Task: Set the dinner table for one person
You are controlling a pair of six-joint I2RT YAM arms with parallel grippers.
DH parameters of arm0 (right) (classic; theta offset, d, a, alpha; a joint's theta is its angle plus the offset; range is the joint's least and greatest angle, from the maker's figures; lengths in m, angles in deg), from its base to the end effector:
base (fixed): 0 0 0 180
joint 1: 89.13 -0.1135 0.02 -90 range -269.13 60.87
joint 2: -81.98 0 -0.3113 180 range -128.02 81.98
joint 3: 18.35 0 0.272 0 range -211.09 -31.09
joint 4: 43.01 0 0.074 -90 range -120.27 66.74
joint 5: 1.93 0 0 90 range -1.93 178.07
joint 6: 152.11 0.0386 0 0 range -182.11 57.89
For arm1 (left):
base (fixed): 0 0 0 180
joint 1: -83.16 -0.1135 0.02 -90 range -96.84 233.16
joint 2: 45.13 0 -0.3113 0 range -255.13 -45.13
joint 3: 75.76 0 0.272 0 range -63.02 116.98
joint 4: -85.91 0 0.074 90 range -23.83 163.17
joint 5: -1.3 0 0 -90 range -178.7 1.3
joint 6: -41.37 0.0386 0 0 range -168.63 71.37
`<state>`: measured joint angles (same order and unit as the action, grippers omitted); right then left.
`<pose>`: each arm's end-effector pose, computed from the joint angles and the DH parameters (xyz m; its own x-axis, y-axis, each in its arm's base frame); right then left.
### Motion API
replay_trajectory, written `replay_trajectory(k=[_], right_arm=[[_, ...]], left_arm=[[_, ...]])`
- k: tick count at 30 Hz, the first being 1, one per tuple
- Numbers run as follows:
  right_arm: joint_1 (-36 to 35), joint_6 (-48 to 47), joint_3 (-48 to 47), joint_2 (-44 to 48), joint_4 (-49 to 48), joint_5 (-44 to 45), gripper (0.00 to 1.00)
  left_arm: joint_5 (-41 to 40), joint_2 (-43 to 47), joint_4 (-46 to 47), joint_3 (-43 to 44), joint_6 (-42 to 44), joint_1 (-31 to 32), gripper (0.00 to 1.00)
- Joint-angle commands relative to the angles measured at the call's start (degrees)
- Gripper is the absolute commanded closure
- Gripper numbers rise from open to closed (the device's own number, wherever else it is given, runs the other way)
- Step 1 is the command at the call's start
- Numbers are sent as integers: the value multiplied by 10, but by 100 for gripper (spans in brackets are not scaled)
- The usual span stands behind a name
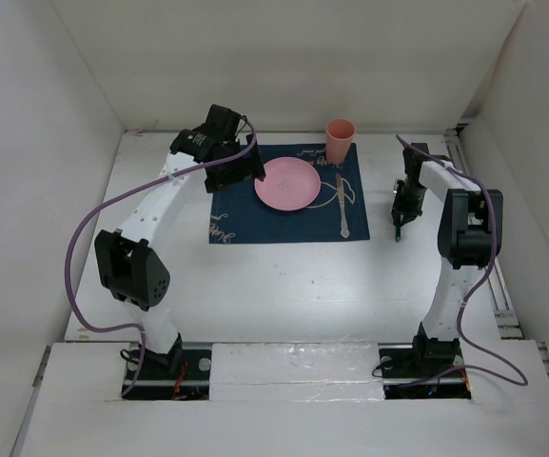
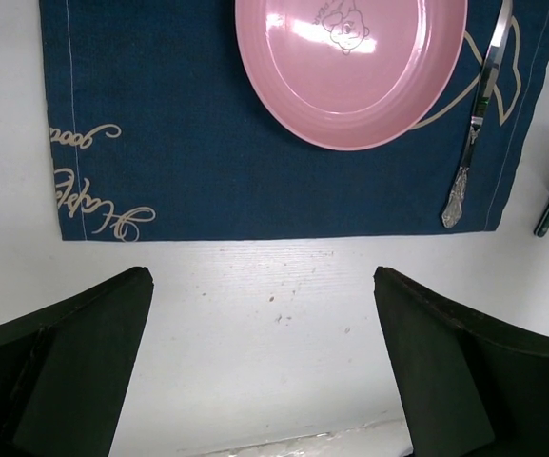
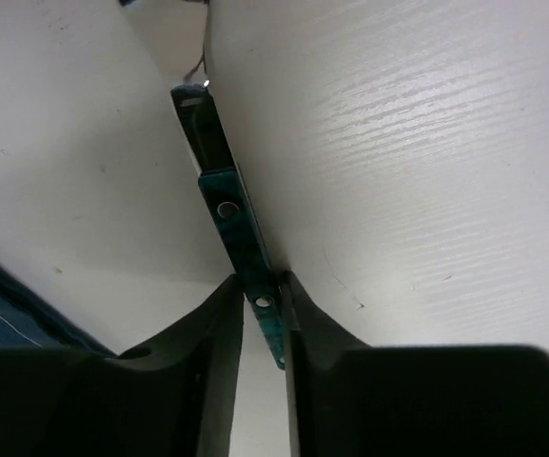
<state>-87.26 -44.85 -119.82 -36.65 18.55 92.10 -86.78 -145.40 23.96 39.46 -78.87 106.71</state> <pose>0.4507 -0.0174 0.1962 -0.9223 0.3262 -0.2072 0.3350 0.9422 -0.0078 0.3800 -0.1670 0.4076 -0.7909 -0.2044 -0.5769 0.0254 0.9308 -0.3646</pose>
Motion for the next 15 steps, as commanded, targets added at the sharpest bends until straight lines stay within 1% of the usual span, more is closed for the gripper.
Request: replay_trajectory(k=[1, 2, 3, 4, 6, 10, 13, 14, 15], right_arm=[[2, -10, 14, -16, -29, -10, 76], [2, -15, 14, -16, -35, -10, 85], [2, -15, 20, -16, -35, -10, 97], [2, -15, 20, -16, -35, -10, 100], [2, -15, 20, -16, -35, -10, 100], [-5, -10, 14, 22, -35, 0, 100], [-22, -5, 0, 55, -29, -6, 100], [-29, 1, 0, 82, -23, -6, 100], [-37, 9, -8, 95, -15, -1, 100]], left_arm=[[3, 18, -12, 26, 5, -1, 0], [3, 18, -12, 26, 5, -1, 0], [3, 18, -12, 26, 5, -1, 0], [3, 18, -12, 26, 5, -1, 0], [3, 18, -12, 26, 5, -1, 0], [-2, 26, -18, 17, -8, -18, 0], [19, 26, -11, -3, -8, -67, 0], [19, 26, -18, -3, -8, -94, 0], [8, 26, -24, -3, -8, -106, 0]])
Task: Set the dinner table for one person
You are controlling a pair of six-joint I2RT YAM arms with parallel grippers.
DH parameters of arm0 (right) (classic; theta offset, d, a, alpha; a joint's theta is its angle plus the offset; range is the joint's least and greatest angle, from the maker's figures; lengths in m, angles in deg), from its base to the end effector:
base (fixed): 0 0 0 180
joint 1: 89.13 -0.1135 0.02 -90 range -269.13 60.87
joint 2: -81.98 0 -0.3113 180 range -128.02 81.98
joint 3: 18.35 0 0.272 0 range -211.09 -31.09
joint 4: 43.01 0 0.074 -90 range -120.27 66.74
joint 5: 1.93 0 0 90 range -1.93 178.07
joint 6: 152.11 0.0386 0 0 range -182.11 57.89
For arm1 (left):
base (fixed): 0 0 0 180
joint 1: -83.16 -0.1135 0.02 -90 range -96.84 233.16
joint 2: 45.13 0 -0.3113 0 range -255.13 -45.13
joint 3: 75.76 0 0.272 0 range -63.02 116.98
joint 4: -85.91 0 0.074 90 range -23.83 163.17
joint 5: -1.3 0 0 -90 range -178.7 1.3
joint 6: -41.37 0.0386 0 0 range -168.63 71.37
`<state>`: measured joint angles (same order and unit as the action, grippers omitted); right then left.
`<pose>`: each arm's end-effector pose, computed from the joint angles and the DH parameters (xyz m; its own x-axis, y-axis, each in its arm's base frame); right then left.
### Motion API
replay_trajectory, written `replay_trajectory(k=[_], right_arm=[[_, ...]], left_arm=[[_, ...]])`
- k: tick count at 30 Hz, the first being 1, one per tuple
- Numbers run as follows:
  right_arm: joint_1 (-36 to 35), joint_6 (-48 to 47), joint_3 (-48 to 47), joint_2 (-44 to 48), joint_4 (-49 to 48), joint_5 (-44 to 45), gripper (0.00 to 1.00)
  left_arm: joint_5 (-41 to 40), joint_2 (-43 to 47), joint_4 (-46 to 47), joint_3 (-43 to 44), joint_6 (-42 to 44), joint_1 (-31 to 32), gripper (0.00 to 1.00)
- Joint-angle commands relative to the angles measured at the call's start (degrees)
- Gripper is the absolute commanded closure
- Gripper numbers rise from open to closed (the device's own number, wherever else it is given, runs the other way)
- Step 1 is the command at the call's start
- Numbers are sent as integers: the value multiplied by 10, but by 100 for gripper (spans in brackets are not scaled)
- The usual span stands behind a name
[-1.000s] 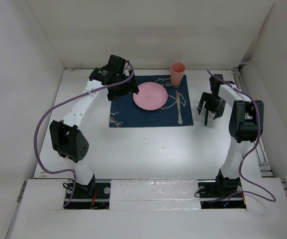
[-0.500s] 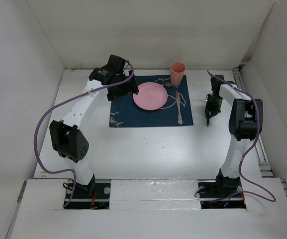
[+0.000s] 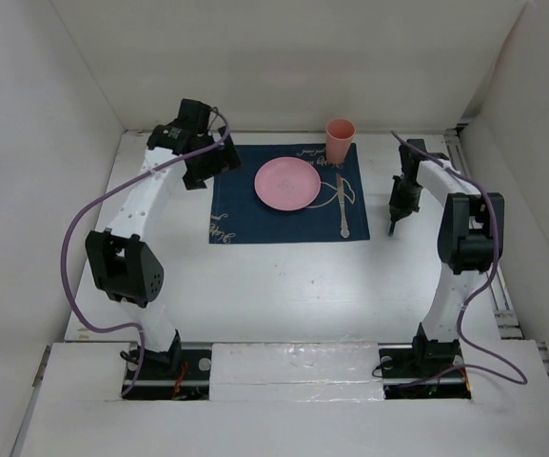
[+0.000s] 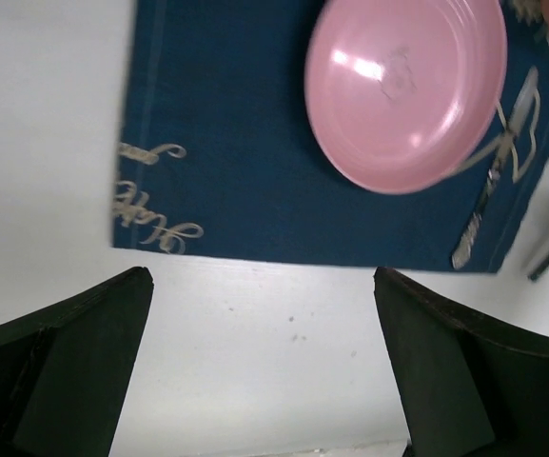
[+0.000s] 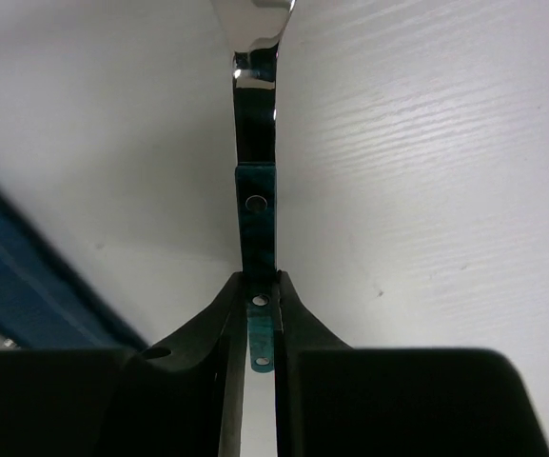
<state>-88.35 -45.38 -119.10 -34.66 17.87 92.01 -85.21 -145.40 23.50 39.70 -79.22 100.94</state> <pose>0.4469 -0.0087 0.2078 -0.9237 0.2998 -0.2384 0.3083 0.9513 0.0018 0.3939 -0.1288 0.4085 -0.7768 -0.2843 -0.5619 -0.0594 0.9214 -0.3841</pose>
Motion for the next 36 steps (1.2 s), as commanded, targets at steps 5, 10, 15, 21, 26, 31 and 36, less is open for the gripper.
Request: replay_trajectory(k=[5, 10, 15, 21, 26, 31, 36], right_arm=[[-123, 46, -88, 117, 20, 0, 100], [-246, 118, -191, 71, 7, -47, 100], [-346, 184, -364, -49, -4, -81, 100], [-391, 260, -475, -162, -65, -132, 100], [-412, 281, -468, -203, -126, -162, 100], [-412, 281, -538, -267, -114, -175, 100], [-407, 281, -554, -298, -119, -200, 100]], left_arm=[[-28, 40, -19, -16, -20, -128, 0], [-42, 62, -18, -49, -40, -190, 0], [-28, 74, -6, -93, -40, -190, 0], [-28, 116, 4, -142, -33, -190, 0], [-28, 140, 5, -172, -21, -190, 0], [-28, 162, 10, -197, -16, -190, 0], [-16, 167, 10, -208, -16, -190, 0]])
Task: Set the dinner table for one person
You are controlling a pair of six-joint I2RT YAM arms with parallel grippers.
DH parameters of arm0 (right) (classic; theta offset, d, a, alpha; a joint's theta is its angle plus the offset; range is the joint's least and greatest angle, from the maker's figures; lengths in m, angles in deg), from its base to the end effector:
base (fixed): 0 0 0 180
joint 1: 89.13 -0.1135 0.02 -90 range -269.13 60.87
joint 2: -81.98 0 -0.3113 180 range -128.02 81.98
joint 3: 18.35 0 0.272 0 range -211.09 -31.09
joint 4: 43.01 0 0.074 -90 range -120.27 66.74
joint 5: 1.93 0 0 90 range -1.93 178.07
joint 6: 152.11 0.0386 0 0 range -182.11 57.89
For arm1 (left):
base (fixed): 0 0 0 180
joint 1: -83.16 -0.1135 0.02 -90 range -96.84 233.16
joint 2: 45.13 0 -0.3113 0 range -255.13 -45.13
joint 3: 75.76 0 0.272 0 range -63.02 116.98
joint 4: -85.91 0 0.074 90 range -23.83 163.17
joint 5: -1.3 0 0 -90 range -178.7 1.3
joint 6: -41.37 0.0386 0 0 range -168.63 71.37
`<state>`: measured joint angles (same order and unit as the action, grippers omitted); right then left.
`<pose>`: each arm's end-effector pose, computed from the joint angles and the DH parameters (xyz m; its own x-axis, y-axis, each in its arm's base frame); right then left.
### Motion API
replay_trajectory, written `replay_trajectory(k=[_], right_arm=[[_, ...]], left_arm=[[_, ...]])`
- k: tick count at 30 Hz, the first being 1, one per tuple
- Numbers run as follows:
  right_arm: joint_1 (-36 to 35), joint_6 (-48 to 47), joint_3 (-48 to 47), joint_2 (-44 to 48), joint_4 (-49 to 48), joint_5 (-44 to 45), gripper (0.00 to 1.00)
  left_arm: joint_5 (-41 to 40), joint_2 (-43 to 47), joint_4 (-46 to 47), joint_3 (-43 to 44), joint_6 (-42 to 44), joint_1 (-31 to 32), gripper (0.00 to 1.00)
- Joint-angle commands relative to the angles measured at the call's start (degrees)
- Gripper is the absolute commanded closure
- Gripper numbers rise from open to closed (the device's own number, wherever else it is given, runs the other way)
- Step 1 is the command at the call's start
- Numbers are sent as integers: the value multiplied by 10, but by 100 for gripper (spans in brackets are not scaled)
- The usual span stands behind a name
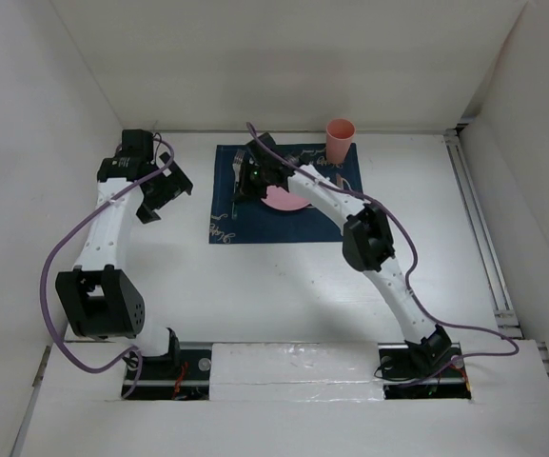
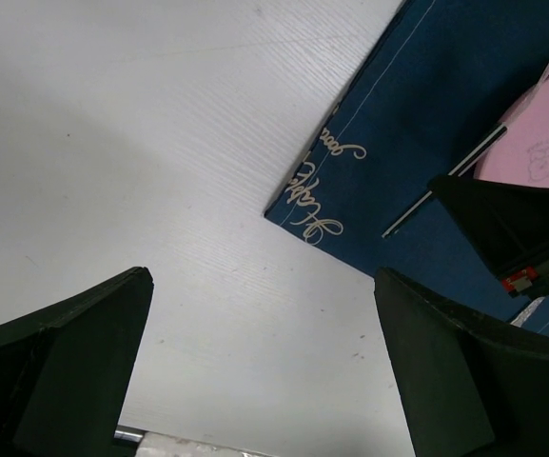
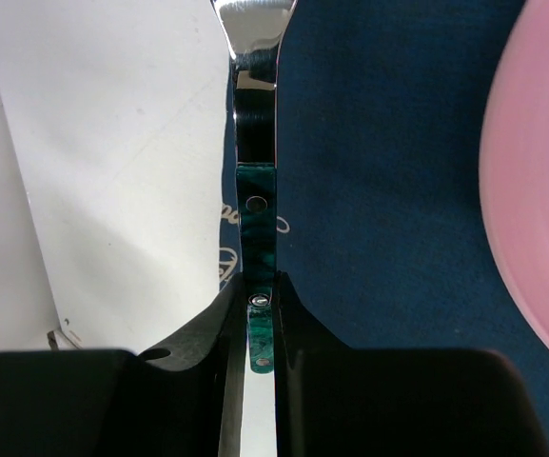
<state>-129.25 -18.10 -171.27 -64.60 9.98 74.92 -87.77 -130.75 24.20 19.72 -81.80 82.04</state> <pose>0.4736 0.4106 0.2338 -0.9189 0.1104 -0.3788 -0.1508 0.7887 0.5959 0.3337 0.0059 0.3819 -0.6529 -0.5599 -0.5101 -0.4381 0.8285 -0.3487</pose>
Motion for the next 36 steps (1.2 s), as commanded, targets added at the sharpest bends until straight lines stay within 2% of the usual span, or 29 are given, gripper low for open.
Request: replay_trajectory(k=[1, 15, 24, 36], right_arm=[[2, 3, -27, -7, -40, -29, 100], [-3, -28, 10, -41, -41, -29, 100], [-3, -39, -9, -74, -30, -73, 100], [-3, -39, 23, -53, -36, -61, 100]], left_arm=[[9, 20, 3, -8, 10, -1, 0], [20, 20, 8, -19, 15, -1, 0], [26, 20, 13, -24, 15, -1, 0], [36, 20, 19, -24, 15, -1, 0]])
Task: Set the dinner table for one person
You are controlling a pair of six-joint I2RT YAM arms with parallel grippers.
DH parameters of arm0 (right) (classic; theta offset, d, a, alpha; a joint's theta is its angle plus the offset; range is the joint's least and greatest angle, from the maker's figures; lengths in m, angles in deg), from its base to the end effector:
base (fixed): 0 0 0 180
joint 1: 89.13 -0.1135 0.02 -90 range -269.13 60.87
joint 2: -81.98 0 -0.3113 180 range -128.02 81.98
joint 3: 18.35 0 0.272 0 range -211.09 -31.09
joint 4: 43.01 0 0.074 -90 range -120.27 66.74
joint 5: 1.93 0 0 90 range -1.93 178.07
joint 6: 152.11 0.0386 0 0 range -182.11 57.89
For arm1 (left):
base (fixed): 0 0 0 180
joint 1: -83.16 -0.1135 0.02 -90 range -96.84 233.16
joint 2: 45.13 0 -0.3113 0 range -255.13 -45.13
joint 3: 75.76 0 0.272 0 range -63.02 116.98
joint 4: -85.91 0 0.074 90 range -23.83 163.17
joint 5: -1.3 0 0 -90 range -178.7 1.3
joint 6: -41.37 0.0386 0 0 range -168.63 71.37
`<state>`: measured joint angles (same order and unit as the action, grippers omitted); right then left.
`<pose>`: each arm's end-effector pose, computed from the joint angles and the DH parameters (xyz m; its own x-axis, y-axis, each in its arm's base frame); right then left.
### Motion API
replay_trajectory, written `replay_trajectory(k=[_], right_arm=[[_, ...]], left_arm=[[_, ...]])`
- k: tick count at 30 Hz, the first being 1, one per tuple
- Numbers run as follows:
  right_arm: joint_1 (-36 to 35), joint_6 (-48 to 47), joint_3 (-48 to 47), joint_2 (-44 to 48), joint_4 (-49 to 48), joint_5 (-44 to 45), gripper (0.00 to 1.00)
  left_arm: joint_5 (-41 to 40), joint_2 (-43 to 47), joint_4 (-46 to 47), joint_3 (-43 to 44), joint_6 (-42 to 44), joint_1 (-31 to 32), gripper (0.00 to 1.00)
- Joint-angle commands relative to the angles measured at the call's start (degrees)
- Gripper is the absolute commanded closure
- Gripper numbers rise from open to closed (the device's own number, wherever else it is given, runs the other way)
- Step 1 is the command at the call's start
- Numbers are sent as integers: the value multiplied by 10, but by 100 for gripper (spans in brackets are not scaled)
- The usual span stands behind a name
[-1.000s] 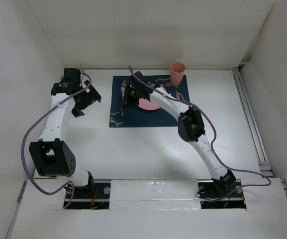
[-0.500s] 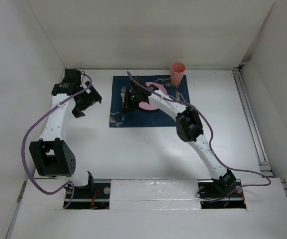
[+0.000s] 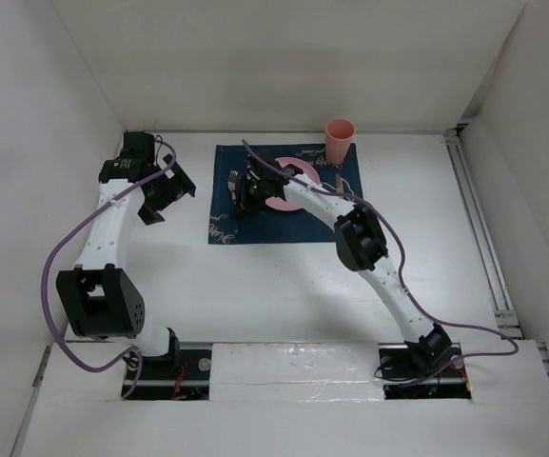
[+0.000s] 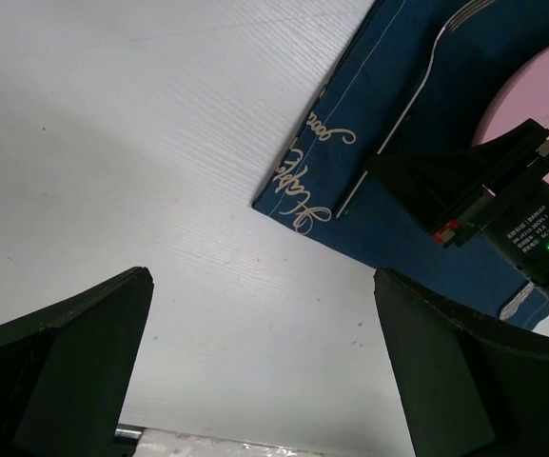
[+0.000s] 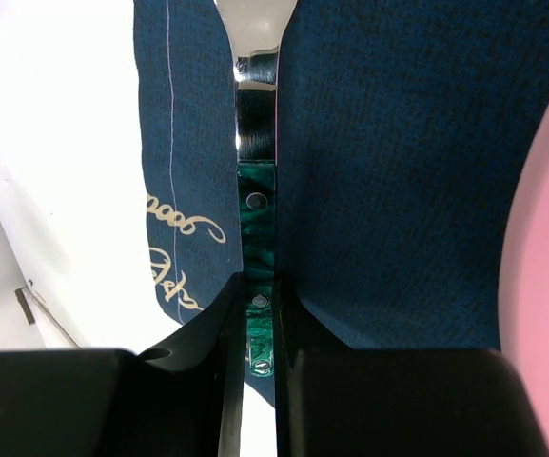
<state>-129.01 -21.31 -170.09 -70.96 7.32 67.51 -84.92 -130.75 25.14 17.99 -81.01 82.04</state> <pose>0.4807 0.4193 0.1632 -0.9566 -0.0021 -0.2913 -0.1888 0.7659 0.6146 0.3338 0.0040 0.3729 -0.6821 -0.5478 -0.4844 -0.4083 0.8349 -0.3692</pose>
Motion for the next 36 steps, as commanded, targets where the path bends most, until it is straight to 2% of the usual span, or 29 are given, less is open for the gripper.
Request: replay_trajectory(k=[1, 4, 13, 20, 21, 23, 26, 29, 33, 34, 35, 36], right_arm=[[-6, -1, 20, 18, -9, 18, 100], [-6, 16, 51, 45, -30, 36, 100], [-6, 29, 39, 50, -24, 46, 99], [-6, 29, 34, 45, -19, 52, 86], [-6, 29, 34, 45, -19, 52, 78], [-6, 29, 34, 50, -19, 58, 71], [-6, 29, 34, 62, -14, 66, 52], [-6, 24, 34, 74, -14, 71, 41], [-6, 24, 39, 100, -8, 82, 31], [-6, 24, 45, 109, -8, 89, 31], [-6, 24, 52, 131, -3, 95, 13], [-11, 24, 58, 145, -3, 102, 13]], left_arm=[[8, 20, 9, -7, 7, -1, 0], [8, 20, 9, -12, 7, -1, 0], [19, 20, 9, -12, 13, -1, 0], [24, 20, 14, -12, 13, -1, 0], [24, 20, 14, -12, 13, -1, 0], [24, 20, 14, -12, 13, -1, 0], [29, 15, 14, -12, 13, -1, 0], [29, 15, 14, -12, 13, -1, 0], [29, 15, 14, -7, 13, -1, 0], [29, 15, 14, -7, 13, -1, 0], [22, 20, 14, -7, 13, -1, 0], [14, 20, 9, -1, 6, -1, 0]])
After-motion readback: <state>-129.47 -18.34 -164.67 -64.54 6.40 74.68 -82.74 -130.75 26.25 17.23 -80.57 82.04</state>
